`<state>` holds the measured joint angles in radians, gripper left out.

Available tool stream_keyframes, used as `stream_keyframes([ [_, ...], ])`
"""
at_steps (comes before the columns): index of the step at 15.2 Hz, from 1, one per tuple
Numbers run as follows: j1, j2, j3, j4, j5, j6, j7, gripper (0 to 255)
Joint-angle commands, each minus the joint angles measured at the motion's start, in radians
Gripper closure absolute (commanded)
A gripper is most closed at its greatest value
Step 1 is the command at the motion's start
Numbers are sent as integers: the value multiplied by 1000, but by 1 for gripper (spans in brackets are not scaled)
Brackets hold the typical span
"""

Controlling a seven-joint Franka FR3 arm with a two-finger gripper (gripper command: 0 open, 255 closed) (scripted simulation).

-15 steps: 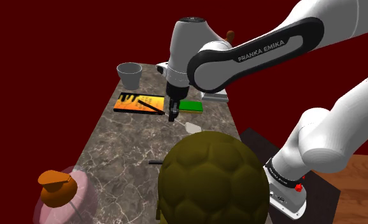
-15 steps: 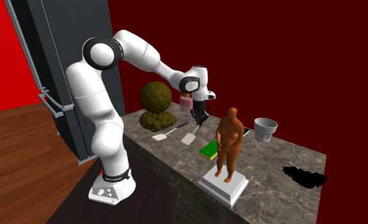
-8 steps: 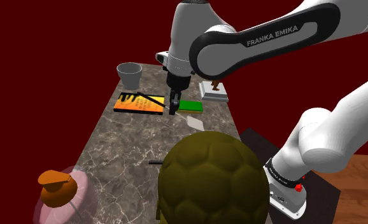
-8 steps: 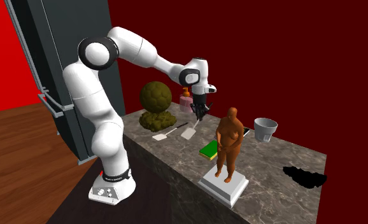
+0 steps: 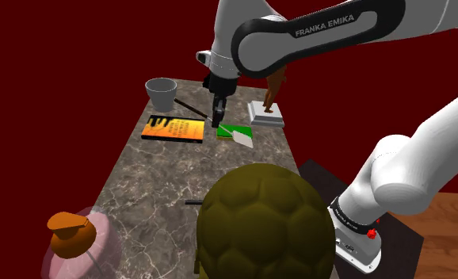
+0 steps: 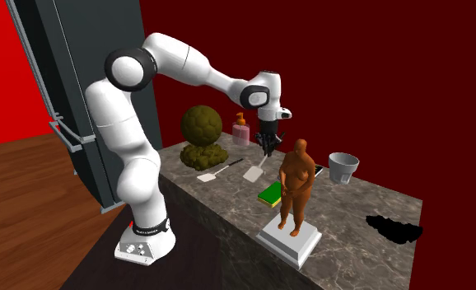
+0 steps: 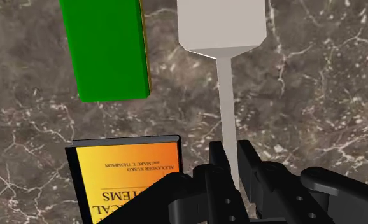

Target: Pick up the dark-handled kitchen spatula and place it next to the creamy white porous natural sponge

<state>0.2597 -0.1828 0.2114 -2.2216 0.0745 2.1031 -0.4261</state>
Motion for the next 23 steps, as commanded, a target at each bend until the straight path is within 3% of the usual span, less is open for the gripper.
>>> stream_keyframes([
  [1,-20,35,-23,39,-10,-6,-38,255],
  [11,-115,243,-128,282,-36,-51,-223,255],
  [22,-218,552,-197,711,-29,-178,-394,255],
  [23,-218,554,-197,700,-28,-166,-394,255],
])
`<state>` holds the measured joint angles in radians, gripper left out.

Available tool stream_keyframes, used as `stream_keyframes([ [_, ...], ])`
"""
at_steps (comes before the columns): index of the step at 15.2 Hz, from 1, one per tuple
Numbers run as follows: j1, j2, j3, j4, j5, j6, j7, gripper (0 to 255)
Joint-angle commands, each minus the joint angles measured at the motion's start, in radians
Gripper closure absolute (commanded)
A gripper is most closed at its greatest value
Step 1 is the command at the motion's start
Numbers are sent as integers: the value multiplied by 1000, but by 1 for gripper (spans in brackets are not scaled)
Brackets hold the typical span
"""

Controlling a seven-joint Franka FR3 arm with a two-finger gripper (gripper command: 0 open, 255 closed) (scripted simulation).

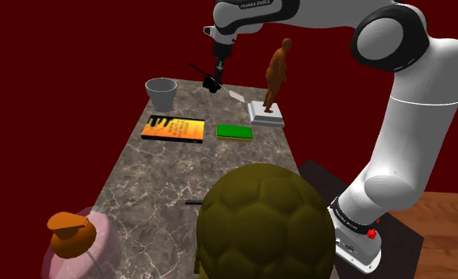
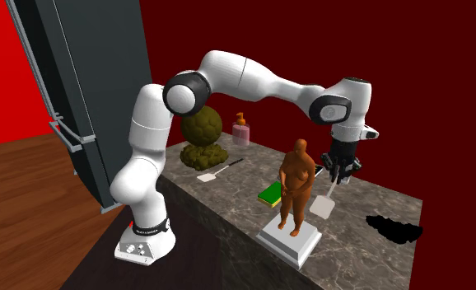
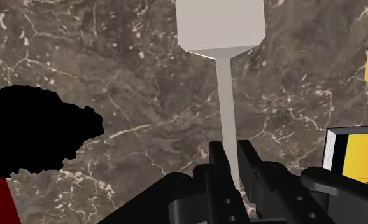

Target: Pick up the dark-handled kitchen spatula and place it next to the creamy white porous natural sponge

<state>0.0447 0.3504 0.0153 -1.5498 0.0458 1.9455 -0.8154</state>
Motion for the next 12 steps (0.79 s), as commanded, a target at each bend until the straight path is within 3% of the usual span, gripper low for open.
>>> stream_keyframes([
  [1,-3,22,-1,18,0,5,-6,255],
  [12,-3,60,-1,-76,3,136,-12,255],
])
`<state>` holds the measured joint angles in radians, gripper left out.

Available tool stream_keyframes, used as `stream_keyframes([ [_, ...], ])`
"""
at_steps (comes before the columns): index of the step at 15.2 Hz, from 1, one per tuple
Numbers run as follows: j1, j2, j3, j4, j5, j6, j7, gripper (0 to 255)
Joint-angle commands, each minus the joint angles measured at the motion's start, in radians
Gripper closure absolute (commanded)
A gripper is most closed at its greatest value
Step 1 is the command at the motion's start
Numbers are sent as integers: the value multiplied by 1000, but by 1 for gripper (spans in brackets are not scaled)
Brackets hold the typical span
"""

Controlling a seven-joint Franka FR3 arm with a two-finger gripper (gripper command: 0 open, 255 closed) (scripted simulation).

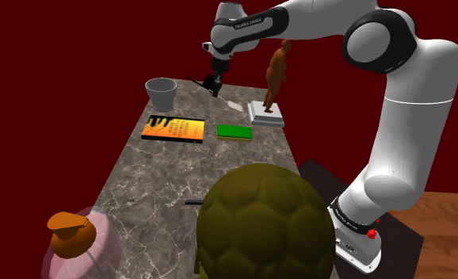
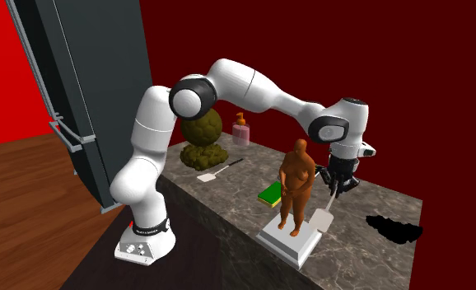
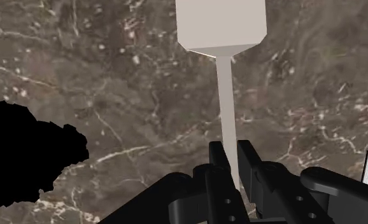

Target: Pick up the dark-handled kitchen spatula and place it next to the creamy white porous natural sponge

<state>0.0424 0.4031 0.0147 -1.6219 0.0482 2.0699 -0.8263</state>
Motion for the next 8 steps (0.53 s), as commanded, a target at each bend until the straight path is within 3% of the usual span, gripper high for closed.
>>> stream_keyframes([
  [1,0,11,0,-11,0,23,-1,255],
  [8,0,43,0,-49,2,93,-5,255],
])
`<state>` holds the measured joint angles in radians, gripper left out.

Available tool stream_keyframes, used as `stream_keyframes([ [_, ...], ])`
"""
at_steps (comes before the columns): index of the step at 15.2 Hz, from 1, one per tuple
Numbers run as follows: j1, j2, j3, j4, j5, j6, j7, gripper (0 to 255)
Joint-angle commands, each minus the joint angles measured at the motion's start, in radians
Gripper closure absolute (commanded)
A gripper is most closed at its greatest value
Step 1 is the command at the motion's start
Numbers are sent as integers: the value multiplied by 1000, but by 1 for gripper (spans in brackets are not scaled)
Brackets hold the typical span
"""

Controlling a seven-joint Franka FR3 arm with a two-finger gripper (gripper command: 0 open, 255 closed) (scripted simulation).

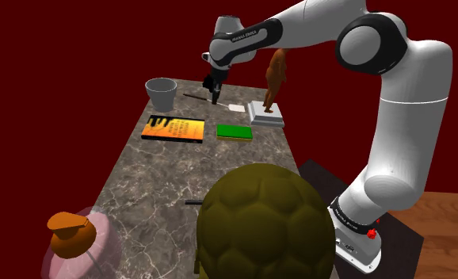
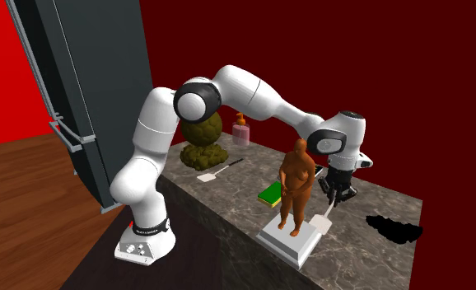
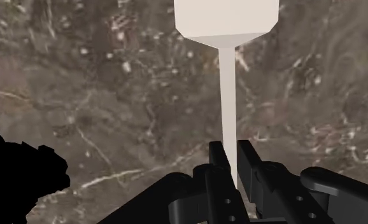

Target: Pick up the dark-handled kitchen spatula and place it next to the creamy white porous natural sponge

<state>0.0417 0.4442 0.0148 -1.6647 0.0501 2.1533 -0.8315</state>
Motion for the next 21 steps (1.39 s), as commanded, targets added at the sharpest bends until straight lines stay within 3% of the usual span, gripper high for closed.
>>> stream_keyframes([
  [1,1,2,0,-6,0,9,0,255],
  [7,1,2,0,-6,0,9,0,255],
  [8,1,2,0,-6,0,9,0,0],
  [13,1,2,0,-6,0,9,0,0],
  [17,-2,-51,-1,44,-1,-94,1,0],
  [21,-2,-51,-1,44,-1,-94,1,0],
])
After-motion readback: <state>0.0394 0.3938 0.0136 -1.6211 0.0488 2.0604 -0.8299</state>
